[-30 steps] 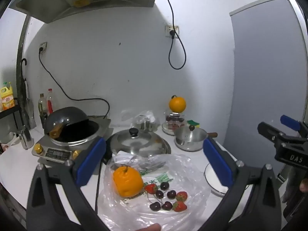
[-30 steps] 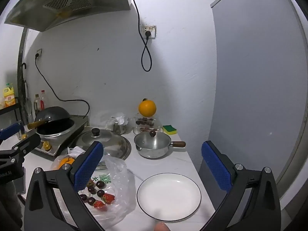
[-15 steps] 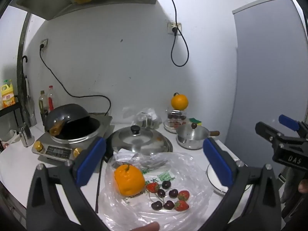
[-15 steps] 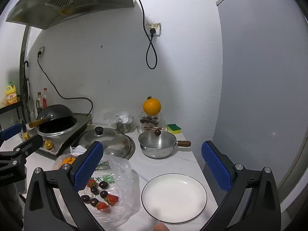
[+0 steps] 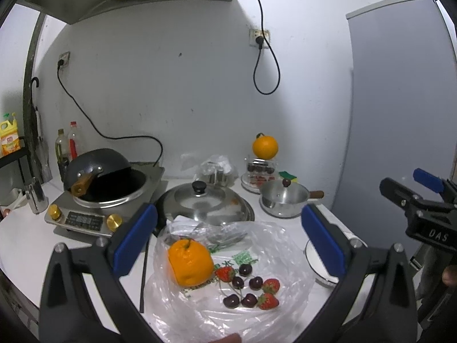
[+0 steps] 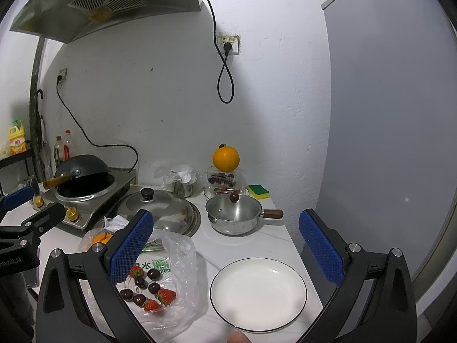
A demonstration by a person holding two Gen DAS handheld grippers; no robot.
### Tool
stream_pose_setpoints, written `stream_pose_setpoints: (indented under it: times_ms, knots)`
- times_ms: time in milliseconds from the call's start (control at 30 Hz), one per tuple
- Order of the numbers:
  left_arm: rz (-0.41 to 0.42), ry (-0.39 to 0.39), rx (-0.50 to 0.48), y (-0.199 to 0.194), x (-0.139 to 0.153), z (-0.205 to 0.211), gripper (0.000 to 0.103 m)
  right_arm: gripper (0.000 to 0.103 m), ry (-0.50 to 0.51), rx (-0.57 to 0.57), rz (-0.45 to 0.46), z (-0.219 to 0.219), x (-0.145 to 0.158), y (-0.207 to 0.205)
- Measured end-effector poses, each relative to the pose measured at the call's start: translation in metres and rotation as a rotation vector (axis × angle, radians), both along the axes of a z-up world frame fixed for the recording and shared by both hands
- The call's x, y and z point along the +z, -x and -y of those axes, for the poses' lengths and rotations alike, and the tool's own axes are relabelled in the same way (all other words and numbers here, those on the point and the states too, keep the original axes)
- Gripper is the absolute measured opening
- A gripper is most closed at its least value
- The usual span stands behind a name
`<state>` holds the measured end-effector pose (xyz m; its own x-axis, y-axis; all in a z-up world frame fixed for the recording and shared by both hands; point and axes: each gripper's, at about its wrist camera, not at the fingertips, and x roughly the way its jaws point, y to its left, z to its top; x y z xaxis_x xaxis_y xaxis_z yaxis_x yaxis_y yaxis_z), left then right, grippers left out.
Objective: Organize fruits
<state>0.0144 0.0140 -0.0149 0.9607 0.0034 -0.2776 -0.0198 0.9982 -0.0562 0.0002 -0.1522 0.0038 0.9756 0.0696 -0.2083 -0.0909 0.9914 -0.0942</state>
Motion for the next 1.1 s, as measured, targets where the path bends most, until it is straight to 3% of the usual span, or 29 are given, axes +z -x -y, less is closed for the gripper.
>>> stream_pose_setpoints:
  times_ms: [733,1100]
  knots:
    - [-0.023,0.014,-0.024,-0.0054,-0.0044,-0.0030,0.102,0.103,0.008,0.023,0.010,-0.0049,-0.0001,0.0003]
    - [-0.027,-0.003,0.009,-0.0079,-0.0076,-0.0039,0.102,0.103,0.021,0.032,0.001,-0.0089,0.0000,-0.0021]
